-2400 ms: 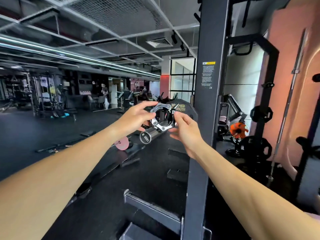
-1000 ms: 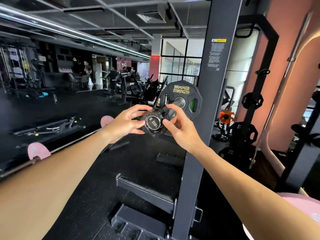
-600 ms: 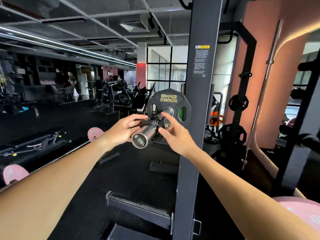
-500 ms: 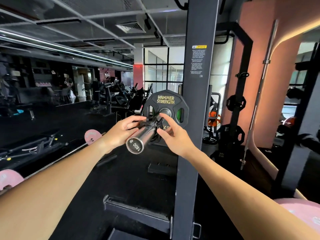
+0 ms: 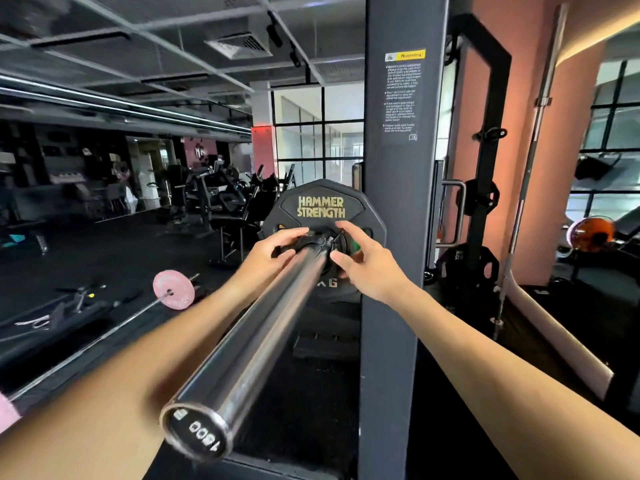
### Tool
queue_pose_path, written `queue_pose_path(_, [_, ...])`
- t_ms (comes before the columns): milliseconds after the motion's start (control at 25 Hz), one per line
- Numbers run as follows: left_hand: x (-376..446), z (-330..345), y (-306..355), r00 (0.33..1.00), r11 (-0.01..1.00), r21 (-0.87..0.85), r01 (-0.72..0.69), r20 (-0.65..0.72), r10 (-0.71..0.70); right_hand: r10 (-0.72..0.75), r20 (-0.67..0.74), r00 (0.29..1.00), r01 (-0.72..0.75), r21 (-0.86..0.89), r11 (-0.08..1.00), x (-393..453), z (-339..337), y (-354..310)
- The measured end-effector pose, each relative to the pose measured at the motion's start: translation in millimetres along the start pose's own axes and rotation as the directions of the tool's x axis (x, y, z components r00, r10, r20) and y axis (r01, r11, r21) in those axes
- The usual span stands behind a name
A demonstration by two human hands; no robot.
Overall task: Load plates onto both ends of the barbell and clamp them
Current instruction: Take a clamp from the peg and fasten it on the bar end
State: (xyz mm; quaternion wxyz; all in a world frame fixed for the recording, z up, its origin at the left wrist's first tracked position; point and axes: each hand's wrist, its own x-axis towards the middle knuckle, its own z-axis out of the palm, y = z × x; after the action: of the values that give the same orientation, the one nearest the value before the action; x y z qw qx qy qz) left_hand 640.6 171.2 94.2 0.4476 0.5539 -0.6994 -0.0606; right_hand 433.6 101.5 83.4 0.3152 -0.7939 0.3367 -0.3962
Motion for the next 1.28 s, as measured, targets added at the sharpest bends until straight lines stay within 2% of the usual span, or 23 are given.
queue_pose_path(160, [18.6,3.8,-24.5,1.000,0.999,-0.042,-0.006,0.000,0.006,-0.044,0.019,0.999,0.044,-0.003,0.999,22.9,-5.3,15.0])
queue_pose_path(280, [20.9,-1.3,-30.9,0.997,0.993,-0.121,0.017,0.071,-0.008,-0.111,-0.002,0.994,0.111,-0.018,0.994,26.6,-9.1,18.7])
queue_pose_path(400, [22.3,-4.1,-33.2,0.992,0.984,-0.179,-0.005,0.122,0.027,-0.116,-0.219,0.969,0.112,-0.031,0.993,24.0,2.6,20.7])
queue_pose_path(520, [22.3,-3.2,-41.8,0.990,0.978,-0.207,-0.037,0.122,0.064,-0.063,-0.462,0.884,0.080,0.018,0.997,17.4,27.8,23.9])
queue_pose_path(640, [23.9,-3.8,-49.0,0.988,0.966,-0.256,-0.031,0.137,0.068,-0.009,-0.572,0.820,0.077,0.095,0.992,12.2,46.3,21.1])
queue_pose_path(960, [26.6,-4.1,-50.9,0.988,0.956,-0.293,-0.015,0.145,0.060,0.056,-0.634,0.772,0.059,0.158,0.986,10.1,54.8,17.6])
queue_pose_path(1160, [28.1,-7.0,-48.9,0.986,0.945,-0.327,0.019,0.161,0.036,0.166,-0.707,0.688,0.060,0.284,0.957,17.4,70.4,23.1])
queue_pose_path(1280, [26.1,-9.4,-45.6,0.984,0.945,-0.325,0.034,0.179,0.026,0.173,-0.671,0.721,0.027,0.276,0.961,13.2,70.9,20.3])
